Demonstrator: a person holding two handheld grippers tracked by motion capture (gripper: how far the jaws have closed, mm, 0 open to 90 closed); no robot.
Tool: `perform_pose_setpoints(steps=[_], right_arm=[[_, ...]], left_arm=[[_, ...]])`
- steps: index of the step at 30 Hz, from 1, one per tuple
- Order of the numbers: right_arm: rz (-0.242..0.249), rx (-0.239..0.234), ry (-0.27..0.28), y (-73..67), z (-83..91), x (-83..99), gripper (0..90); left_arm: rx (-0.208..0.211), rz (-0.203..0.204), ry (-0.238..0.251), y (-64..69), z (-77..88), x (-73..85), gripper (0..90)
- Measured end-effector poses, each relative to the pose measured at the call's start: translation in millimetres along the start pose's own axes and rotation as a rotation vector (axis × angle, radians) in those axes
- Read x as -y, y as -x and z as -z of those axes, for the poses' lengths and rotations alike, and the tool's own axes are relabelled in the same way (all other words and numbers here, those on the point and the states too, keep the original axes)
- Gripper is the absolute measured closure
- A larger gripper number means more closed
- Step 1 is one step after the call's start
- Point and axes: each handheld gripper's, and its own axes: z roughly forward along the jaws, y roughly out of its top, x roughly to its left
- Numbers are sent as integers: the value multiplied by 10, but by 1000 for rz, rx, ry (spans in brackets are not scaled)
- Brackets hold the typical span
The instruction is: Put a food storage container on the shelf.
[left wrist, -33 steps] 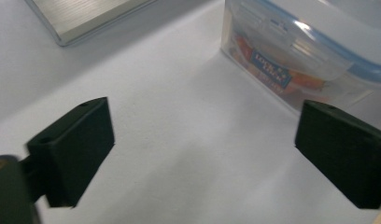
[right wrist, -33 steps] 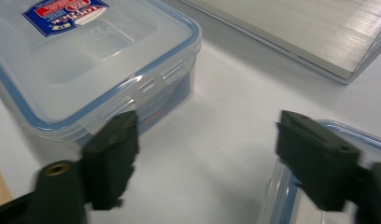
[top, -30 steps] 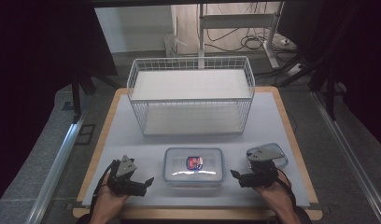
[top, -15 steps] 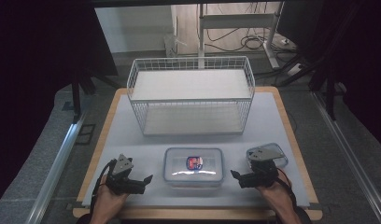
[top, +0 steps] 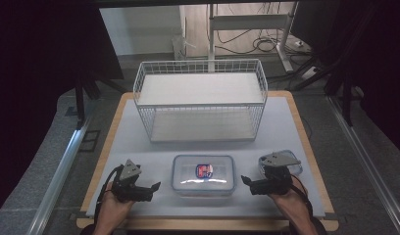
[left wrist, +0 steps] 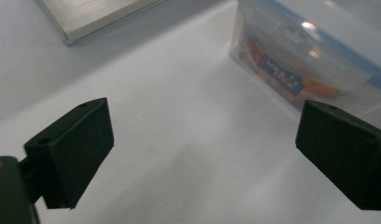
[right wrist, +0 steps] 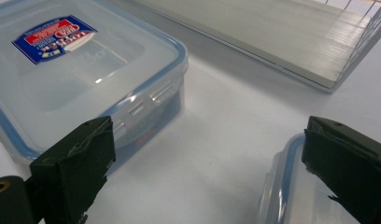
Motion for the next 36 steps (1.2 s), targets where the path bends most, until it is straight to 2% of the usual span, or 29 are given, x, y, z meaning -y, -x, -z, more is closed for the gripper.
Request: perform_pose_setpoints(steps=[1,4,5,6,8,11,12,14,15,16,17,18,19,20,22,24,27,31,33,36], right_arm=[[-9,-12,-15,-10,-6,-18,25],[-24,-30,-22,-21,-15,-37,13],[-41,-56,-33,-28,-32,-55,8],[-41,-63,-43,-31,-39,-61,7],[-34,-76,-52,-42,-50,-70,7],[-20,-96,-70,-76,-59,-98,21],[-14,-100,-74,-90,-58,-112,36],[-12,-111,-80,-111,-60,-142,76],[-12,-111,-80,-111,-60,-142,76],[-24,-132,-83,-123,-71,-178,115],[-24,-132,-83,-123,-71,-178,115],[-39,-158,-90,-123,-89,-197,139],[-39,-158,-90,-123,-89,-197,139],[-61,-193,-105,-124,-131,-203,149],[-78,-220,-124,-123,-194,-198,148],[-100,-250,-146,-119,-256,-196,134],[-134,-289,-172,-115,-348,-198,98],[-198,-377,-205,-116,-466,-187,86],[-213,-395,-214,-122,-503,-187,70],[-264,-439,-232,-101,-564,-178,78]], left_arm=[[28,9,1,2,12,-35,62],[39,17,-10,25,20,-77,69],[38,12,-18,49,18,-106,45],[54,5,-38,79,2,-145,38],[79,-7,-49,111,-31,-182,20],[90,-23,-54,132,-56,-208,4],[131,-17,-44,130,-72,-242,4],[183,5,-26,110,-75,-285,7],[183,5,-26,110,-75,-285,16],[243,29,-23,74,-96,-326,24],[243,29,-23,74,-96,-326,32],[308,55,-17,28,-141,-359,38],[308,55,-17,28,-141,-359,40],[374,91,-17,-14,-230,-393,43],[416,114,-28,-7,-314,-410,48],[430,99,-53,26,-410,-425,48],[459,109,-63,70,-488,-439,45],[474,99,-93,120,-564,-447,33],[511,123,-103,113,-618,-425,29],[504,123,-108,131,-593,-419,35]])
